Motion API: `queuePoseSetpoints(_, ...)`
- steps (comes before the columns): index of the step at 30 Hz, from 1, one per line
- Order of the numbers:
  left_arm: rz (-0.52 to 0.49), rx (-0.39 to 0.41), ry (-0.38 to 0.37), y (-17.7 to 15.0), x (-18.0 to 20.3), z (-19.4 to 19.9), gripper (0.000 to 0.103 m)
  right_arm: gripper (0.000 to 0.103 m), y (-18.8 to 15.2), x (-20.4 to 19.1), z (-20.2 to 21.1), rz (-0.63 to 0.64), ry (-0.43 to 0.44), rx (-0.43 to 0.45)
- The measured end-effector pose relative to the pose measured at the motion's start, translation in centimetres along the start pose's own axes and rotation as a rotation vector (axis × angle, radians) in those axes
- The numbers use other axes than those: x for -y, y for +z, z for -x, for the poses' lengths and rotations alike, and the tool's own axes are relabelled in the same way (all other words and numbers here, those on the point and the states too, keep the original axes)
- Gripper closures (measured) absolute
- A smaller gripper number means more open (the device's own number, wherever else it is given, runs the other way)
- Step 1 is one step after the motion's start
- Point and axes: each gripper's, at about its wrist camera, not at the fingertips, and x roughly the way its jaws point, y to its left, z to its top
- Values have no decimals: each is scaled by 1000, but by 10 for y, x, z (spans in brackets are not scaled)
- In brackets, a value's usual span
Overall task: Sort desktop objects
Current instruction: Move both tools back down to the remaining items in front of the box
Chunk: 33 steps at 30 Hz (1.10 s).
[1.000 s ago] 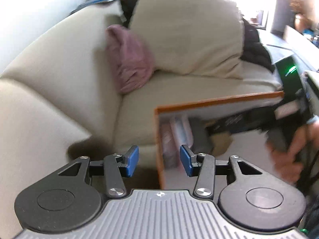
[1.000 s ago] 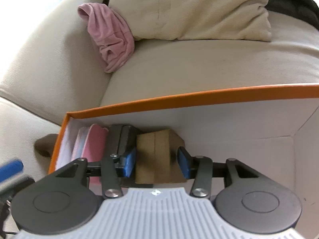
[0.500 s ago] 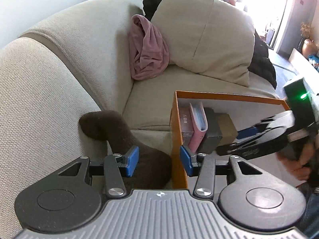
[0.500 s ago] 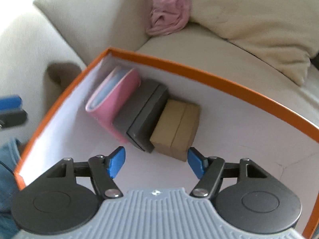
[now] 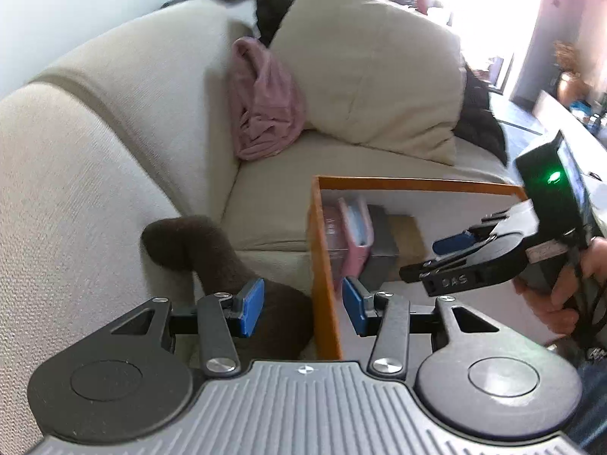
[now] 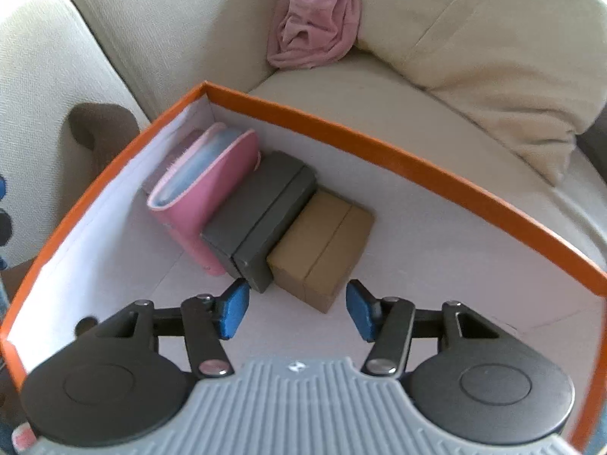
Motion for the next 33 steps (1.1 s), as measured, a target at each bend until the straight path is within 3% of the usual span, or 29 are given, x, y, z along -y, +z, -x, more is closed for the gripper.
queuePoseSetpoints(7, -114, 77, -112, -20, 33, 31, 50, 43, -60, 11, 107, -85, 98, 272)
queuePoseSetpoints(10, -146, 96, -181, -32, 51, 43, 50, 41, -100, 13, 143, -101, 57, 357)
queuePoseSetpoints(12, -168, 92, -235, -42, 63, 48, 50, 41, -126, 17, 160, -128, 15, 369)
queuePoseSetpoints(15, -197, 63, -305, -55, 83, 50, 50, 42, -161, 26, 165, -185, -16, 331)
queuePoseSetpoints(18, -237, 8, -366, -71, 104, 45, 50, 50, -200, 36, 161, -268, -10, 247)
queuePoseSetpoints(22, -282, -83, -342, -88, 128, 29, 49, 58, -233, 46, 144, -370, -25, 147)
queuePoseSetpoints(25, -300, -121, -335, -98, 138, 22, 49, 58, -245, 56, 131, -447, -16, 108)
queuePoseSetpoints(29, -284, -181, -405, -110, 154, 15, 49, 57, -252, 78, 118, -515, 13, 90)
queuePoseSetpoints(31, -286, -197, -405, -113, 163, 12, 47, 55, -251, 85, 112, -512, 30, 79)
queuePoseSetpoints(33, -290, -215, -413, -115, 170, 9, 46, 47, -245, 87, 106, -481, 45, 73)
